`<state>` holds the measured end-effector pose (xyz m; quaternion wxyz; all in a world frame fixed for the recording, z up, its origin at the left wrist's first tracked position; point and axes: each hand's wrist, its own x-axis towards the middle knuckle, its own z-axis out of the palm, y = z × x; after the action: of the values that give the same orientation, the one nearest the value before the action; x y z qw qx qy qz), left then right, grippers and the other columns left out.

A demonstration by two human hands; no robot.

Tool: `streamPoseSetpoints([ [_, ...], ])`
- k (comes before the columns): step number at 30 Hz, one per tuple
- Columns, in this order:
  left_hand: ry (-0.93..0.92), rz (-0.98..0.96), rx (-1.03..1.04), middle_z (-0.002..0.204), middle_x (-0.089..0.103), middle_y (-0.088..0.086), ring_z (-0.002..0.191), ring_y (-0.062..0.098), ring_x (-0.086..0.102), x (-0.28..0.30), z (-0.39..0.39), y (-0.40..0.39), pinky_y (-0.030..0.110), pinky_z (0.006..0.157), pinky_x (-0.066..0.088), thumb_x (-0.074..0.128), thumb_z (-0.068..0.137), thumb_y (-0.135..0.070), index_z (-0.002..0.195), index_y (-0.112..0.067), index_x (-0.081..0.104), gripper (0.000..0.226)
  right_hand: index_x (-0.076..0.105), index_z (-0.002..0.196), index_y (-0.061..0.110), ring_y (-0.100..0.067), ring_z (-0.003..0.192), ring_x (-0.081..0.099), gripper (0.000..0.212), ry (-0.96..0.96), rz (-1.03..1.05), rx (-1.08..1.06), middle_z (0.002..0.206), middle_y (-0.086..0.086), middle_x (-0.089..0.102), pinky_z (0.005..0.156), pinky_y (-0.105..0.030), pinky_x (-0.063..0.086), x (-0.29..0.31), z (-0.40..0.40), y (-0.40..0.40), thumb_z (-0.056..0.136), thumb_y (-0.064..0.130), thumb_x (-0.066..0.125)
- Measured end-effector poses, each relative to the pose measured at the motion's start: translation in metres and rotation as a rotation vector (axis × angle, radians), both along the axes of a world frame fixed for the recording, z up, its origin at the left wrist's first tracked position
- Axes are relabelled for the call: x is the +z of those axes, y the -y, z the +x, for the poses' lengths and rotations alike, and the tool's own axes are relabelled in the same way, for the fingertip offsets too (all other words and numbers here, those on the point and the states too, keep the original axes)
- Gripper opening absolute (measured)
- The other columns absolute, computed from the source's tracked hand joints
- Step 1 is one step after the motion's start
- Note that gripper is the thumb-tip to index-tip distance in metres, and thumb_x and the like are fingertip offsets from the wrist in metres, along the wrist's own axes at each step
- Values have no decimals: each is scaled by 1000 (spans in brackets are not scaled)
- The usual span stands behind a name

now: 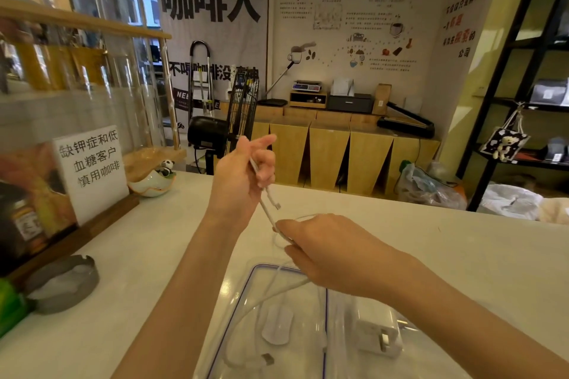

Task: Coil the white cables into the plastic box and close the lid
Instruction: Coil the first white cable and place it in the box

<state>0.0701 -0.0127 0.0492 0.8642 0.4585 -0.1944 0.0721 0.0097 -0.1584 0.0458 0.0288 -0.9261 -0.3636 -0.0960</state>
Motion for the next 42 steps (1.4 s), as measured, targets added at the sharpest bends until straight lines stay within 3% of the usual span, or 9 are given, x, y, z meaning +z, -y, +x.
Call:
streamPoseSetpoints([
  [4,139,604,202,63,63,1,48,7,55,-1,-6,5,15,48,47,28,98,-22,103,-5,57,34,54,113,13,-19,77,62,22,201,-41,36,90,-3,65,73,-35,55,20,-1,5,94,19,45],
  [7,197,944,179,63,62,0,52,11,59,2,-18,12,18,49,49,32,97,-22,89,-10,60,31,69,89,12,-13,58,64,17,352,-6,144,70,-1,69,56,-25,56,36,-1,10,72,12,74],
  [12,87,997,-264,37,47,-6,33,9,31,14,-30,7,27,42,24,32,94,-37,66,-16,65,48,69,76,9,-13,53,59,12,362,127,192,60,-3,65,51,-21,46,59,3,28,74,18,61],
  [17,127,717,-891,41,37,-13,36,4,31,19,-30,-14,15,39,28,32,95,-38,72,-14,61,44,72,85,10,-7,61,59,26,376,267,158,68,2,68,59,-11,46,69,13,50,80,26,52],
  [22,93,-31,-1346,42,18,-4,33,8,17,25,-30,-7,20,34,18,29,97,-30,80,3,55,46,67,102,10,-3,55,62,36,184,572,77,73,6,66,72,-15,53,49,23,46,79,33,51],
  [27,26,-499,-1127,50,31,2,37,6,18,34,-34,-3,20,39,16,34,96,-26,88,5,53,38,51,121,16,1,66,59,37,-140,479,-41,82,6,65,68,-14,53,28,22,21,87,30,49],
  [33,-10,-583,-769,54,35,3,47,11,29,24,-21,-7,23,46,28,29,96,-32,107,5,52,45,35,130,25,-12,72,63,44,-239,175,-10,79,5,64,72,-33,56,10,4,4,89,26,51],
  [37,0,-332,-313,45,39,-6,37,4,33,21,-17,0,15,37,30,23,98,-30,91,-6,57,42,40,127,21,-17,68,59,41,-154,53,22,75,-1,62,65,-38,54,15,-9,2,87,24,49],
  [42,142,295,157,47,44,-10,42,4,37,12,-13,1,14,43,34,26,98,-19,92,-10,55,31,50,113,18,-17,71,59,24,-16,-24,-13,79,-1,62,69,-33,54,34,-21,7,92,25,42],
])
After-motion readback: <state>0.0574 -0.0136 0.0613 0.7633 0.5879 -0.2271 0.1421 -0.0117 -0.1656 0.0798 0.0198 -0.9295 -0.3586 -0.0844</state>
